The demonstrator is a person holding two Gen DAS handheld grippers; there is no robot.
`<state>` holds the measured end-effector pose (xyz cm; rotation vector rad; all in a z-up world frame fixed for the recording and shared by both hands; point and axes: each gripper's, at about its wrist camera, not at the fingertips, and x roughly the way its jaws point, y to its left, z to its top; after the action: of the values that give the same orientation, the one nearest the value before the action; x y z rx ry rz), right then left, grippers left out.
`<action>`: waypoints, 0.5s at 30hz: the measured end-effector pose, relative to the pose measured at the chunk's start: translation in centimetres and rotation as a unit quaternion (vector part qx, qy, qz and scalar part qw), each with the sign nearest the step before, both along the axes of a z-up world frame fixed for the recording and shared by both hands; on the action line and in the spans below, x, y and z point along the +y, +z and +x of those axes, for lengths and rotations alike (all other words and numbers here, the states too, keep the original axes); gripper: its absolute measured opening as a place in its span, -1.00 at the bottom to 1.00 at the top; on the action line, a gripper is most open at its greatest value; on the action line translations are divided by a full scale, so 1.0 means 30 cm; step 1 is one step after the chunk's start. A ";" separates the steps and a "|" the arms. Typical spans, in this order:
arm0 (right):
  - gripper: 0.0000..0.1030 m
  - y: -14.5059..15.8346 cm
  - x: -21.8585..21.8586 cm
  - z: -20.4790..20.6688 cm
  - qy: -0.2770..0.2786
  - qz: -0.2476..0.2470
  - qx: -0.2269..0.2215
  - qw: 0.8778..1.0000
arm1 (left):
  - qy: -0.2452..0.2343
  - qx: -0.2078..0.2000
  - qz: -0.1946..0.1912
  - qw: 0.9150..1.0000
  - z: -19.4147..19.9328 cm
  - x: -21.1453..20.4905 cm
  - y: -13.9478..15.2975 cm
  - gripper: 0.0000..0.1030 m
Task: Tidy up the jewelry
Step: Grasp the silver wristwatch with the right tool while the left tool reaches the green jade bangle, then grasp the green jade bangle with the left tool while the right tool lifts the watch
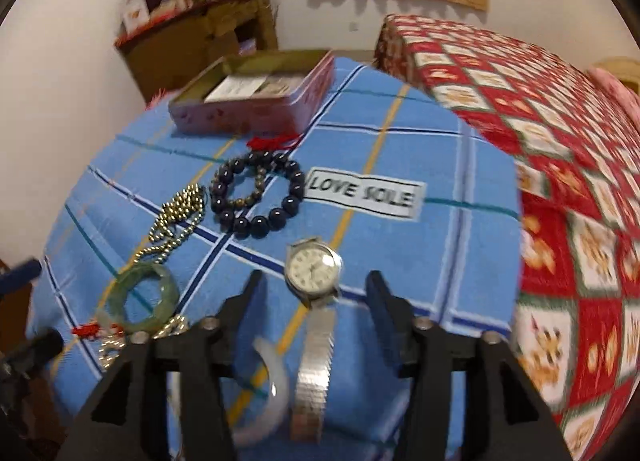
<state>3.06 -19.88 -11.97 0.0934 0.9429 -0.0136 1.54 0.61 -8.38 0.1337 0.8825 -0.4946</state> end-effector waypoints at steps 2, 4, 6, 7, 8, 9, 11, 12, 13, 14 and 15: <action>0.16 -0.027 0.014 0.024 0.006 -0.023 0.015 1.000 | 0.003 0.013 0.005 1.000 0.038 -0.005 -0.018 0.97; -0.25 -0.030 0.032 0.018 0.016 -0.049 0.014 0.999 | 0.008 0.025 0.015 1.000 0.079 -0.014 -0.045 0.97; -0.26 -0.029 0.012 0.009 0.012 -0.035 0.010 0.999 | 0.008 0.041 0.012 0.999 0.117 -0.025 -0.072 0.97; -0.26 -0.025 -0.004 0.005 0.005 -0.024 0.008 1.000 | 0.010 0.047 0.013 0.999 0.126 -0.028 -0.082 0.96; -0.26 -0.021 -0.017 0.000 -0.002 -0.014 0.005 1.000 | 0.013 0.050 0.013 0.999 0.140 -0.031 -0.086 0.96; -0.26 -0.009 -0.042 -0.011 -0.012 0.004 -0.003 1.000 | 0.013 0.050 0.008 0.999 0.147 -0.029 -0.084 0.96; -0.26 0.013 -0.082 -0.027 -0.026 0.041 -0.019 0.999 | 0.008 0.043 -0.005 0.999 0.152 -0.021 -0.070 0.96; -0.26 0.021 -0.094 -0.026 -0.031 0.055 -0.022 0.998 | 0.003 0.039 -0.005 0.999 0.153 -0.023 -0.067 0.96; -0.26 0.030 -0.110 -0.030 -0.037 0.070 -0.027 0.996 | 0.000 0.038 -0.001 0.999 0.156 -0.030 -0.068 0.96; -0.26 0.039 -0.122 -0.030 -0.041 0.084 -0.032 0.995 | -0.003 0.038 0.006 0.999 0.159 -0.038 -0.075 0.96; -0.26 0.050 -0.127 -0.029 -0.044 0.095 -0.039 0.994 | -0.004 0.040 0.019 0.999 0.164 -0.050 -0.088 0.93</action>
<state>2.19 -23.69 -10.49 0.3091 0.8594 -0.0010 6.46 -0.90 -11.03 0.1522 0.9708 -0.4935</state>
